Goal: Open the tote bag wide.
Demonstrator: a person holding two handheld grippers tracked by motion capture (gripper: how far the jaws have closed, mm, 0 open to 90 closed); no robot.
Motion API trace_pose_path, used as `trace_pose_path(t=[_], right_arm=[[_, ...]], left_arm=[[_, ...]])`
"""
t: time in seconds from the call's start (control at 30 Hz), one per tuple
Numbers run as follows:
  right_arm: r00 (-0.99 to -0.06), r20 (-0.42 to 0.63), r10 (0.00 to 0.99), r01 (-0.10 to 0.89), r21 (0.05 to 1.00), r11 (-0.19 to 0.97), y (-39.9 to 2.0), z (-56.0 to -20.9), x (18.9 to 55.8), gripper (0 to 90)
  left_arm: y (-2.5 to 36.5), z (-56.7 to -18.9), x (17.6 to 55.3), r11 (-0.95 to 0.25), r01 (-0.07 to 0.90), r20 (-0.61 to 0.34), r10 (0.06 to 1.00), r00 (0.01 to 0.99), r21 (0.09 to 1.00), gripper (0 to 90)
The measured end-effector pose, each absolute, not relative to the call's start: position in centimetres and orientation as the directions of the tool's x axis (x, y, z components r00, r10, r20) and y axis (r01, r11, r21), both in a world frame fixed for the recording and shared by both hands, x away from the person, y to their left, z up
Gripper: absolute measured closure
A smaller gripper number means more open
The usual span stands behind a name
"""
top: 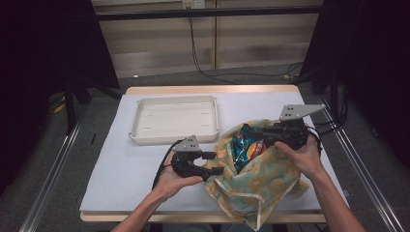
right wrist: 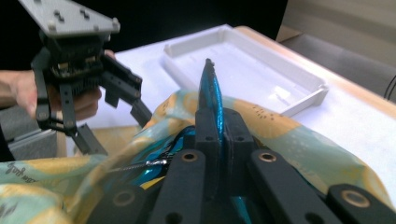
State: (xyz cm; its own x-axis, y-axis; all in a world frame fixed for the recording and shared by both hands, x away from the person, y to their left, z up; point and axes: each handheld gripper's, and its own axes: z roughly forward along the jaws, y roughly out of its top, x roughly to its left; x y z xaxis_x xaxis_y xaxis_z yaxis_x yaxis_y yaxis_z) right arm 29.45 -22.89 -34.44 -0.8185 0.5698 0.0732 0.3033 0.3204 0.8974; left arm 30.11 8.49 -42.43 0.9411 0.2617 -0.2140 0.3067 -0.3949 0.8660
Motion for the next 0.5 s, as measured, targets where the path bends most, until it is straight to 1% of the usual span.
trace_pose_path(t=[0.07,0.1,0.13,0.17,0.2,0.23,0.5], right_arm=[[-0.813,0.082,0.577,0.299,0.908,0.292,-23.4,-34.0,29.3,88.3],[-0.808,0.089,0.583,0.289,0.921,0.26,-23.9,-33.4,29.1,88.7],[-0.808,0.089,0.583,0.289,0.921,0.26,-23.9,-33.4,29.1,88.7],[-0.795,0.09,0.6,0.278,0.933,0.227,-24.4,-32.9,28.9,88.9],[-0.795,0.09,0.6,0.278,0.933,0.227,-24.4,-32.9,28.9,88.9],[-0.786,0.094,0.611,0.269,0.942,0.201,-24.9,-32.5,28.7,89.0],[-0.769,0.116,0.628,0.261,0.955,0.143,-25.3,-31.9,28.7,89.4]], left_arm=[[8.5,-42.4,30.0,-0.403,0.304,-0.207,0.266,0.942,0.864,35.8],[8.4,-42.5,30.0,-0.404,0.302,-0.206,0.264,0.942,0.864,35.7],[8.4,-42.5,30.0,-0.405,0.301,-0.205,0.265,0.942,0.863,35.7],[8.3,-42.5,29.9,-0.402,0.302,-0.206,0.265,0.942,0.864,34.9],[8.3,-42.5,29.9,-0.402,0.302,-0.206,0.265,0.942,0.864,34.6],[8.3,-42.5,29.9,-0.406,0.298,-0.203,0.262,0.944,0.864,34.4],[8.3,-42.1,29.9,-0.388,0.292,-0.197,0.267,0.943,0.874,32.3]])
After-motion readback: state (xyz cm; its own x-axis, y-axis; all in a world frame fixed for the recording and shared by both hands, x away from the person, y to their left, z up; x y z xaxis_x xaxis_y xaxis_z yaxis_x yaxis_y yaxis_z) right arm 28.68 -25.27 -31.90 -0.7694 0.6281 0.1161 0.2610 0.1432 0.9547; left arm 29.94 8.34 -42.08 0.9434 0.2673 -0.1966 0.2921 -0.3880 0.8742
